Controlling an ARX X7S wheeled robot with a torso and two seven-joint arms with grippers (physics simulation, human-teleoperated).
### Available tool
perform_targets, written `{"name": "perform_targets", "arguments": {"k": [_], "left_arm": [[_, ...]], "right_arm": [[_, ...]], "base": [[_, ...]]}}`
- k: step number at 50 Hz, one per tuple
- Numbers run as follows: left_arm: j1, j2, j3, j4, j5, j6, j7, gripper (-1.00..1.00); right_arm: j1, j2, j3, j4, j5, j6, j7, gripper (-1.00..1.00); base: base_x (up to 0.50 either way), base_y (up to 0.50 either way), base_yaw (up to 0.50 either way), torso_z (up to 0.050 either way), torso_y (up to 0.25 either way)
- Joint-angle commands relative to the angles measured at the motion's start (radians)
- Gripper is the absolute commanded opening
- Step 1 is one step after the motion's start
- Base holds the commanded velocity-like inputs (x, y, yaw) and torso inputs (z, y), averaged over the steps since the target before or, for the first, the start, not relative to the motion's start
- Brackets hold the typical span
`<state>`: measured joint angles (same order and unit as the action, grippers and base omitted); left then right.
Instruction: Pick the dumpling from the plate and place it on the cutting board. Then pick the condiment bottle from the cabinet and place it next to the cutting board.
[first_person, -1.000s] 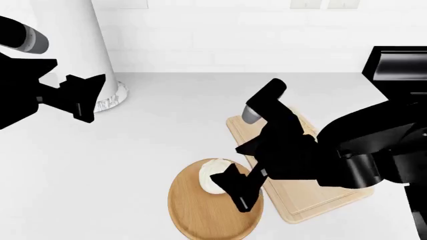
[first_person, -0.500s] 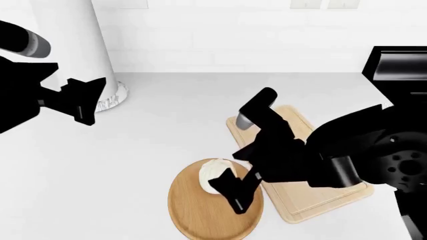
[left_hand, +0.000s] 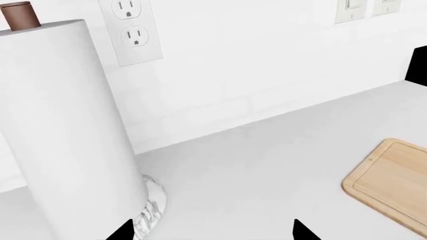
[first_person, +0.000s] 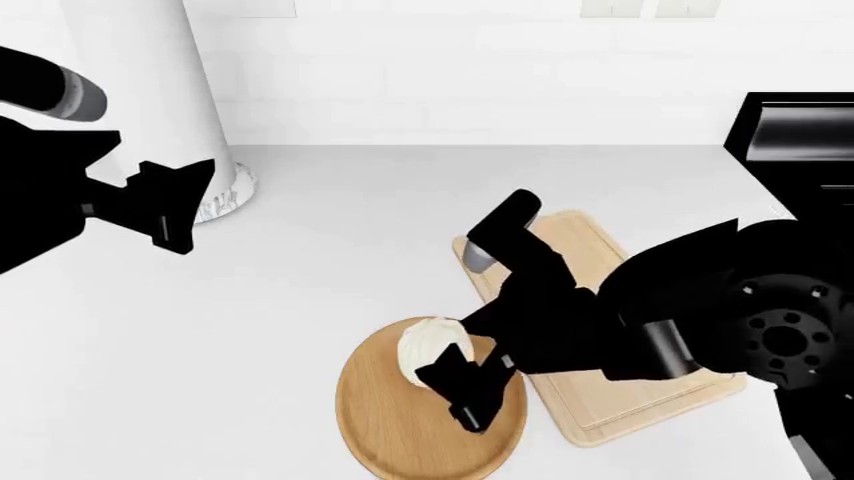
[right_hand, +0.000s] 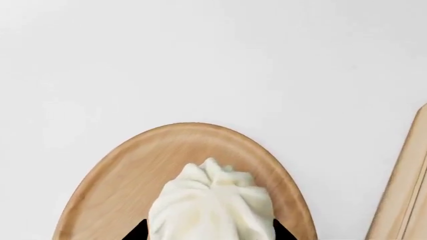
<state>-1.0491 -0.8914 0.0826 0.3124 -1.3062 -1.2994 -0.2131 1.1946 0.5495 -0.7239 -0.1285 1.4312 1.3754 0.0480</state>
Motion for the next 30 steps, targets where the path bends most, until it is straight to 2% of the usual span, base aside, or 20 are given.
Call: {"name": "perform_targets", "arguments": {"k": [1, 30], "left_arm": [[0.008, -0.004, 0.003, -0.001, 0.001, 0.010, 0.001, 1.00], [-0.011, -0.006, 0.004, 0.001, -0.040, 0.003, -0.035, 1.00]], "right_arm": [[0.001, -0.001, -0.018, 0.002, -0.010, -0.011, -0.009, -1.00], [0.101, 0.059, 0.035, 0.015, 0.013, -0.034, 0.014, -1.00]], "base": [[0.00, 0.00, 0.00, 0.000, 0.000], [0.00, 0.00, 0.00, 0.000, 0.000]]}}
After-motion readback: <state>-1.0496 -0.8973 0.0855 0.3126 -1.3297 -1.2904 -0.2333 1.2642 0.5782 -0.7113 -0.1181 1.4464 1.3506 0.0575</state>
